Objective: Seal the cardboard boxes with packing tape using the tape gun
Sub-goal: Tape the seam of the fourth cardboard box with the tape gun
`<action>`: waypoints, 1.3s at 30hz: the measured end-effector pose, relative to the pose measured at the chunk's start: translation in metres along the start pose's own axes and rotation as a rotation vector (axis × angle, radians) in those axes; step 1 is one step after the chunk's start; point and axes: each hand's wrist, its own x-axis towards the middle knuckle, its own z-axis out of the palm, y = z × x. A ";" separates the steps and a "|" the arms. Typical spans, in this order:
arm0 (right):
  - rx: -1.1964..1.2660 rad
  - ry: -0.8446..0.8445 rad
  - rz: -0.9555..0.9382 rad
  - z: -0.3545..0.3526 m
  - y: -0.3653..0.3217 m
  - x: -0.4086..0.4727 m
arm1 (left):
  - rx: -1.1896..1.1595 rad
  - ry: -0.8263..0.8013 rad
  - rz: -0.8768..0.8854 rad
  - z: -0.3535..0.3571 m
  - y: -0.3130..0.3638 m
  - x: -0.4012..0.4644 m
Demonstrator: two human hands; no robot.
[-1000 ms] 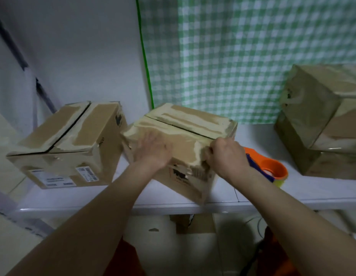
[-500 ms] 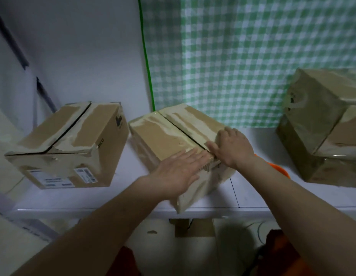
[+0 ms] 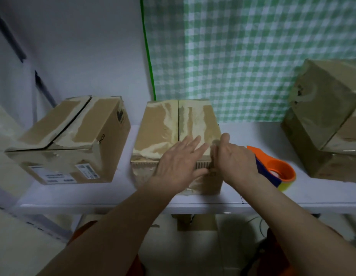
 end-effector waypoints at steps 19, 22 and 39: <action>0.313 -0.205 0.595 0.063 0.113 -0.006 | -0.108 0.112 0.042 0.009 0.044 0.026; 0.334 -0.302 0.580 0.072 0.120 -0.008 | -0.117 0.142 0.032 0.011 0.044 0.027; 0.934 -0.066 0.315 0.022 0.126 -0.014 | -0.913 -0.008 -0.336 -0.047 0.044 0.053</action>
